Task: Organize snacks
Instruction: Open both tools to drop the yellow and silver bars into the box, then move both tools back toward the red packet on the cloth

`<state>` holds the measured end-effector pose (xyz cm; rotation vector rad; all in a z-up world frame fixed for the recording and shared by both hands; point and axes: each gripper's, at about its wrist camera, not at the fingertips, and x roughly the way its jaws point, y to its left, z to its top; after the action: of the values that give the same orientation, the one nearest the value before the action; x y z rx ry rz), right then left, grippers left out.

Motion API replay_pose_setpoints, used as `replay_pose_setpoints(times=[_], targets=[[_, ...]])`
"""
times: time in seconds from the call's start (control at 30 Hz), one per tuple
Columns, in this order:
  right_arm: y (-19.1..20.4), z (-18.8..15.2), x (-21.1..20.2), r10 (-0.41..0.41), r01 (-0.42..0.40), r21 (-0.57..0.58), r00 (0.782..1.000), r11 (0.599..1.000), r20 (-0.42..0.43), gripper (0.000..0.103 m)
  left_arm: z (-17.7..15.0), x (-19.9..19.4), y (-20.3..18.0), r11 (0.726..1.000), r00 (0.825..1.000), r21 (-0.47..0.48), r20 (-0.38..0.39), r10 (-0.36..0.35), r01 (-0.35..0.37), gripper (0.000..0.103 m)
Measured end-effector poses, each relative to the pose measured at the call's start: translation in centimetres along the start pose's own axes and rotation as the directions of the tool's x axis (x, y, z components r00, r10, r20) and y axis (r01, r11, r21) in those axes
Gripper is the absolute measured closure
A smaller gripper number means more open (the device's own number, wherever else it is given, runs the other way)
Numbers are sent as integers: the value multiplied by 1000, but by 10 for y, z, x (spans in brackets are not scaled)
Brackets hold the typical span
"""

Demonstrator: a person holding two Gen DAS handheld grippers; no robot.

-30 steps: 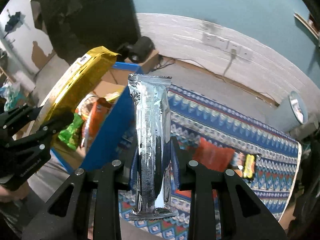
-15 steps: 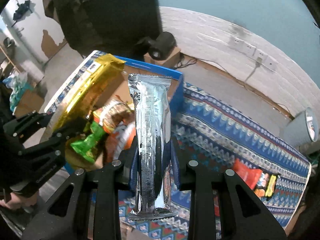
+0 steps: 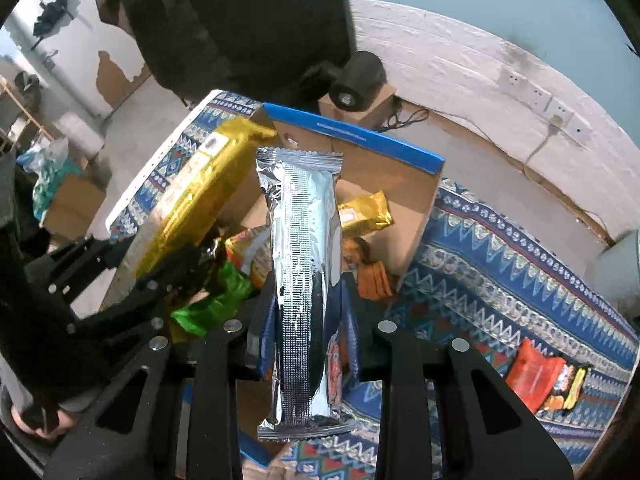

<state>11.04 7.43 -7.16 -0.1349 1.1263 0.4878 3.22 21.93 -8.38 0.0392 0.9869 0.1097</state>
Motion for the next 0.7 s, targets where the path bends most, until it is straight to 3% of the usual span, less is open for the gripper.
replay_pose_setpoints(times=[0.1, 0.17, 0.23, 0.5, 0.7], targets=[[-3, 3, 1, 4, -4, 4, 1000, 1000, -4, 71, 1, -2, 4, 1000, 1000, -18, 2, -1, 1, 71], [-6, 2, -3, -1, 1, 7, 1000, 1000, 8, 66, 4, -7, 4, 1000, 1000, -21, 12, 3, -3, 63], [-8, 1, -9, -9, 9, 8, 1000, 1000, 18, 64, 6, -12, 3, 1000, 1000, -25, 28, 8, -7, 50], [-26, -20, -37, -55, 55, 3, 997, 999, 53, 43, 4, -32, -24, 999, 998, 6, 43, -51, 51, 40], [-49, -43, -54, -91, 91, 4, 995, 996, 50, 37, 4, -48, -68, 992, 994, 97, 60, -90, 84, 33]])
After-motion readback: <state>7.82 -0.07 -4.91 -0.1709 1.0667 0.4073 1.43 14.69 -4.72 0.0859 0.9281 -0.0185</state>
